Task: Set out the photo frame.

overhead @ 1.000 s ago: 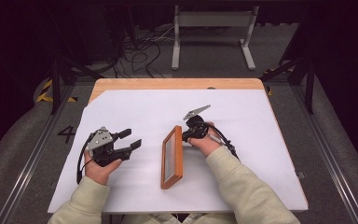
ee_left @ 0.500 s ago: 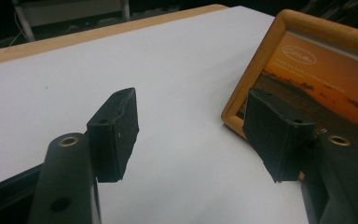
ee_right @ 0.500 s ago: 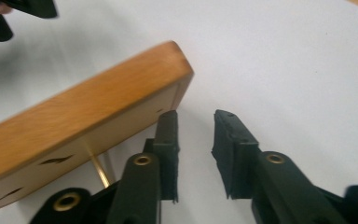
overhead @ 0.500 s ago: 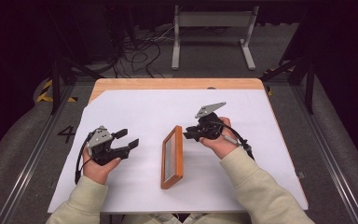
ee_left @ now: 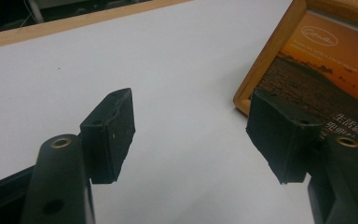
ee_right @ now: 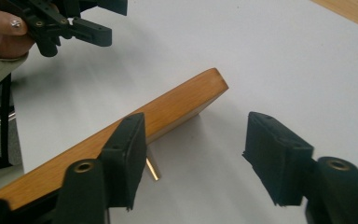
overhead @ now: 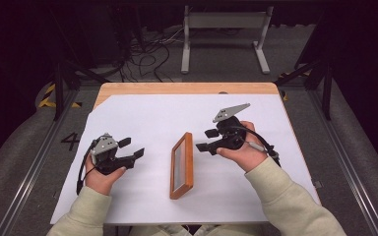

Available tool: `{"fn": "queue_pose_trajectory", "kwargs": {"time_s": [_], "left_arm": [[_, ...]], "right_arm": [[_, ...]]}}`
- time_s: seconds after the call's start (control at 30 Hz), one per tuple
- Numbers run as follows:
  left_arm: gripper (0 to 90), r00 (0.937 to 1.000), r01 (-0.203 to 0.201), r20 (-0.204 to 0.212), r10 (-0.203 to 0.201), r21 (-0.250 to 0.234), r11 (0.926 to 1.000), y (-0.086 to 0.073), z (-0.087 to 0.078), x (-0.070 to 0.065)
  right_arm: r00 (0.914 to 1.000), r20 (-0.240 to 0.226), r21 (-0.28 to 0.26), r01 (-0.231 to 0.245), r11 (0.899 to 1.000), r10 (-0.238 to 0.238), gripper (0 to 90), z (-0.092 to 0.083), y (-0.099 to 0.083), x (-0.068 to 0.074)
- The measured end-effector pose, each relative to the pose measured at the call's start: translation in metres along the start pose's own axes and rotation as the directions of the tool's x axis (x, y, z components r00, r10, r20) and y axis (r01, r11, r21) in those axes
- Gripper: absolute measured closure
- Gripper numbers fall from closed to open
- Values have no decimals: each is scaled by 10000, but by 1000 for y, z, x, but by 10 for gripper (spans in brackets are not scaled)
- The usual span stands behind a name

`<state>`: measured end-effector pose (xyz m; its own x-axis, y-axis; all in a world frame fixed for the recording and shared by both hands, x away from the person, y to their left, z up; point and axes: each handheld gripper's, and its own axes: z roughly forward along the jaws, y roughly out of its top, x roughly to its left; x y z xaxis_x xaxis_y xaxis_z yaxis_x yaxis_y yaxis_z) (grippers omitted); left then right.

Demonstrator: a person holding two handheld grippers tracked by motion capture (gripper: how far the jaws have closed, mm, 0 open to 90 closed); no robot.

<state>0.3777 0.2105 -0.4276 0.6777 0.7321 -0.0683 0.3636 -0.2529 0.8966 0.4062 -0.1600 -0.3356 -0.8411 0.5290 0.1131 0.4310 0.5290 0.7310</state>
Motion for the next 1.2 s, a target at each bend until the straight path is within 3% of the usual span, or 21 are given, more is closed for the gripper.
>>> {"fn": "queue_pose_trajectory", "kwargs": {"time_s": [0.17, 0.43, 0.63, 0.83, 0.97, 1.2], "left_arm": [[324, 10000, -34, 55, 34, 66, 10000, 0, 2, 0], [323, 9999, 165, -45, -165, 130, 9998, -1, 3, 1], [326, 10000, -12, 24, 11, 199, 9998, 0, 3, 1], [325, 10000, -91, 26, 90, 301, 9995, -1, 4, 0], [323, 9999, -67, 111, 65, 240, 9997, -1, 4, 0], [323, 9997, -156, 180, 151, 262, 9995, -1, 5, 0]], "right_arm": [[9991, 44, 550, -434, 9975, 433, 305, -6, 9, 14], [9978, -220, 944, -596, 9937, 619, 196, -1, 18, 30], [9964, -524, 1437, -585, 9879, 666, 176, 16, 18, 35], [9930, -453, 2091, -978, 9730, 1095, 159, 36, 12, 33], [9879, -672, 2305, -1210, 9655, 1398, 152, 49, 9, 31], [9867, -720, 2547, -1232, 9591, 1459, 167, 67, 7, 35]]}}
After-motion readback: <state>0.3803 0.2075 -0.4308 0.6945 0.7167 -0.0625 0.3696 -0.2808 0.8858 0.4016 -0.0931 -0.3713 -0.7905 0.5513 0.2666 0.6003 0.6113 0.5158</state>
